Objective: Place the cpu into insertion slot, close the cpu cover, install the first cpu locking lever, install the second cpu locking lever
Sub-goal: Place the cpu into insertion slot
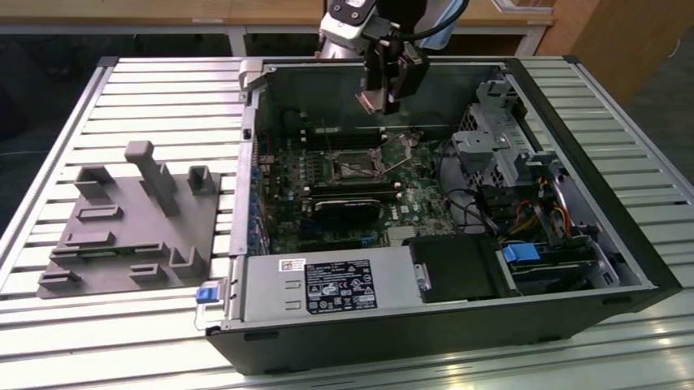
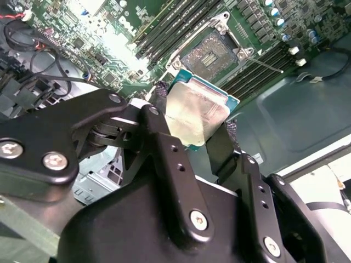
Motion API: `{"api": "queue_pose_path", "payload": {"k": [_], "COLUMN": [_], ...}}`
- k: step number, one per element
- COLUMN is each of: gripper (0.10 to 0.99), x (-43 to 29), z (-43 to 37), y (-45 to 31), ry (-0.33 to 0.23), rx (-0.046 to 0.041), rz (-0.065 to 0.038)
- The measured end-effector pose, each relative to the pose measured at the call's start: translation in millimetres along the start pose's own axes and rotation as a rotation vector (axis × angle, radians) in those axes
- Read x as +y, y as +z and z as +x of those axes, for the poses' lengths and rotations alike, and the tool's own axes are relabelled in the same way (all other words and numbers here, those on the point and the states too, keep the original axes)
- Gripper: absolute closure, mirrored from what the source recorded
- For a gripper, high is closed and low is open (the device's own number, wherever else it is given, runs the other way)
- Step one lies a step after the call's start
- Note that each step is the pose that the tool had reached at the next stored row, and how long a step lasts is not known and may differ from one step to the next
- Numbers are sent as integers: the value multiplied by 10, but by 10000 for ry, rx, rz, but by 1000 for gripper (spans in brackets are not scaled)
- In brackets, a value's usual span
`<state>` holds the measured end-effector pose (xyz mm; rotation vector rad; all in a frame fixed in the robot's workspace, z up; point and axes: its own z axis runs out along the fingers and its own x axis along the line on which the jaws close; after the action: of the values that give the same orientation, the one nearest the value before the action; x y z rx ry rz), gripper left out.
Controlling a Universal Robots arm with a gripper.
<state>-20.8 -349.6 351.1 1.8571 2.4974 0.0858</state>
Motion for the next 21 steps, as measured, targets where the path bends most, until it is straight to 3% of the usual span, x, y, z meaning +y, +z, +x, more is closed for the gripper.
{"api": "queue_pose_path", "payload": {"k": [7, 21], "gripper": [549, 549], "x": [-3, -5], "z": [0, 0], "y": [36, 68], "ry": [423, 658], "rx": [-28, -42], "rz": [-6, -9]}}
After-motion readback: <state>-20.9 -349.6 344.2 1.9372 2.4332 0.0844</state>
